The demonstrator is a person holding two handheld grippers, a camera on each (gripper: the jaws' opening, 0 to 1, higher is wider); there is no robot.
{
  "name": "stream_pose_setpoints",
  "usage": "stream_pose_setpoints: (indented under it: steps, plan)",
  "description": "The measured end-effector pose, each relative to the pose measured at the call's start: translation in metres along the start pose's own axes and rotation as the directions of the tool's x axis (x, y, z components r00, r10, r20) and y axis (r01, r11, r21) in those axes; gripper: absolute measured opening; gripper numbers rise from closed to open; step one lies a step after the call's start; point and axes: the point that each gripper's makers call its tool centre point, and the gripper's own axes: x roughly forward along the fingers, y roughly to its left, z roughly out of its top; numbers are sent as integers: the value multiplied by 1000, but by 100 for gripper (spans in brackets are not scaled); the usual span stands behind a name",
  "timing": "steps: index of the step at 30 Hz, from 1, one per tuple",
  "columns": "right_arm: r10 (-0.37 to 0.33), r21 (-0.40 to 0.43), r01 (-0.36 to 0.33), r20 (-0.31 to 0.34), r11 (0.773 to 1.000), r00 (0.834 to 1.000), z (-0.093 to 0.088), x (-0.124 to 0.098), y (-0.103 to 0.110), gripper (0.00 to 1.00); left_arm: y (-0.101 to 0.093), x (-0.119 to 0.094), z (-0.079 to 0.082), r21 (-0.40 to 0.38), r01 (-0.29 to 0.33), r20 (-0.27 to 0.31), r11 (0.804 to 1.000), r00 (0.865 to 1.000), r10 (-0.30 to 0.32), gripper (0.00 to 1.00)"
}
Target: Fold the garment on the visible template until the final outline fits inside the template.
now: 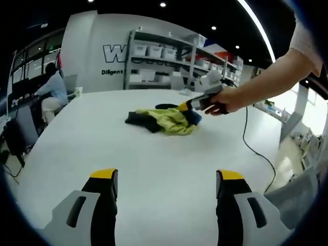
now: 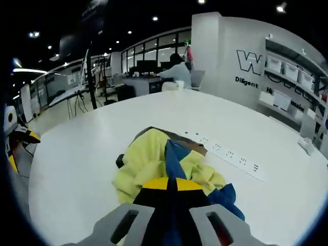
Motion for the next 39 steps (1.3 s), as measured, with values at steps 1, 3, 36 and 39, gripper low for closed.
stream_pose_setpoints:
  steps: [1, 3, 36, 39]
  plan:
    - [13, -11, -13, 1, 1000, 1000, -2, -4, 4, 0, -2, 0, 1, 1, 2, 0, 1000, 1000, -2, 79]
    - [57, -2, -57, 25, 998, 998, -1, -11, 14, 0, -5, 0, 1, 5, 6, -2, 1000, 1000, -6, 79]
    - [658, -194, -663, -103, 723, 746, -85, -155, 183, 0, -16, 59, 39, 102, 173, -53, 980, 984, -169, 60]
    - [679, -210, -691, -138, 692, 721, -91, -164, 189, 0, -14, 77, 41, 103, 198, -75, 975, 979, -191, 55]
